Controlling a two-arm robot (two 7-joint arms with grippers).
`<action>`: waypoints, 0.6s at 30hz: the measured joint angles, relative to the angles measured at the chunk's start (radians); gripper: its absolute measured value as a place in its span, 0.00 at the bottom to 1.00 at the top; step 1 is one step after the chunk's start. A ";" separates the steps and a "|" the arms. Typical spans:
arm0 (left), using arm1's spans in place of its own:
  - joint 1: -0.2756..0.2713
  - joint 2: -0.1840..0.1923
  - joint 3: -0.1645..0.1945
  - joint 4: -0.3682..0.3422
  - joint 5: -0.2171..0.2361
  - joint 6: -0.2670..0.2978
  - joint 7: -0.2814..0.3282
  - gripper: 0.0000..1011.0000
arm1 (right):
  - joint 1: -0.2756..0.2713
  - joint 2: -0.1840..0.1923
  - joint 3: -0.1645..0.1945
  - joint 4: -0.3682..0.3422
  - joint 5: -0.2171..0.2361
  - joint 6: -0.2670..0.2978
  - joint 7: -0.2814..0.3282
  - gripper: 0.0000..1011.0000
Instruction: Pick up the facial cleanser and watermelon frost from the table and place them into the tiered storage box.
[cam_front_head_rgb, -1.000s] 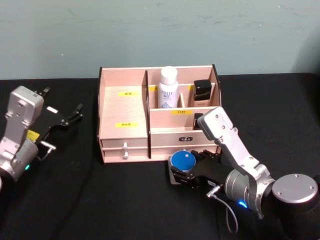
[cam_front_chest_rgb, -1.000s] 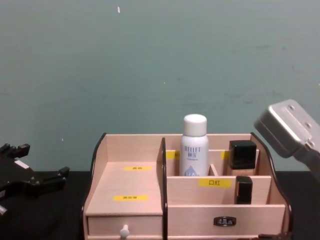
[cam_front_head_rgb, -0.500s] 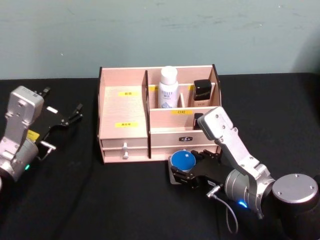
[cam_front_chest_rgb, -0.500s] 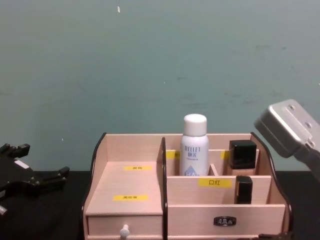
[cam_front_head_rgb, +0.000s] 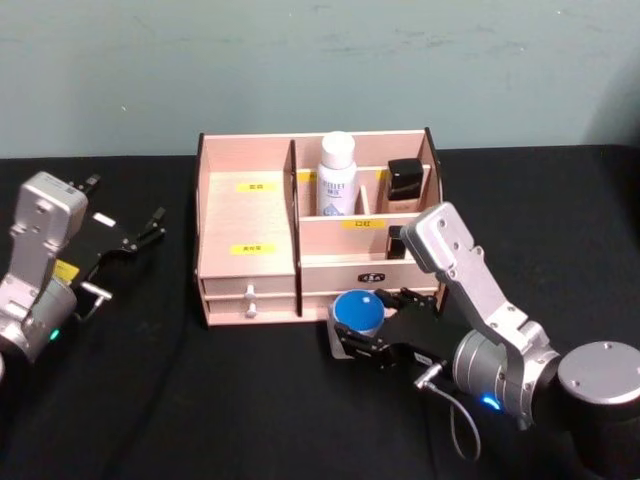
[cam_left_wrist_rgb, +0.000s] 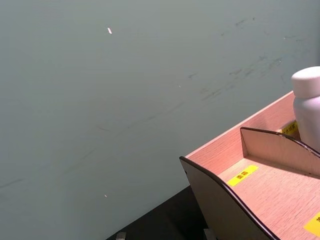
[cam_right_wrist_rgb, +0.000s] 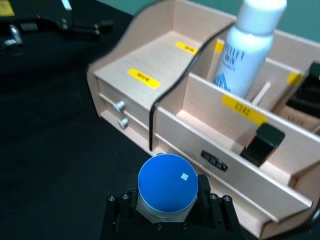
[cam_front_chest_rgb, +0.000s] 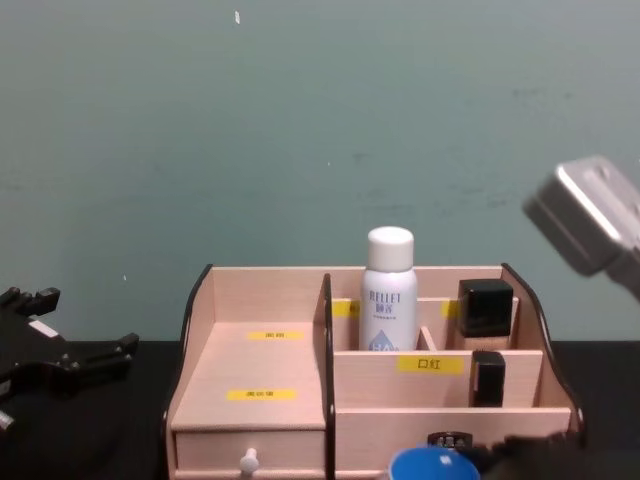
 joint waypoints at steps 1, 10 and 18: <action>0.000 0.000 0.000 0.000 0.000 0.000 0.000 0.99 | 0.001 0.001 0.001 -0.010 0.000 0.000 0.007 0.71; 0.000 0.000 0.000 0.000 0.000 0.000 0.000 0.99 | 0.036 0.000 -0.010 -0.059 0.009 0.018 0.043 0.71; 0.000 0.000 0.000 0.000 0.000 0.000 0.000 0.99 | 0.113 -0.030 -0.039 -0.062 0.019 0.036 0.052 0.71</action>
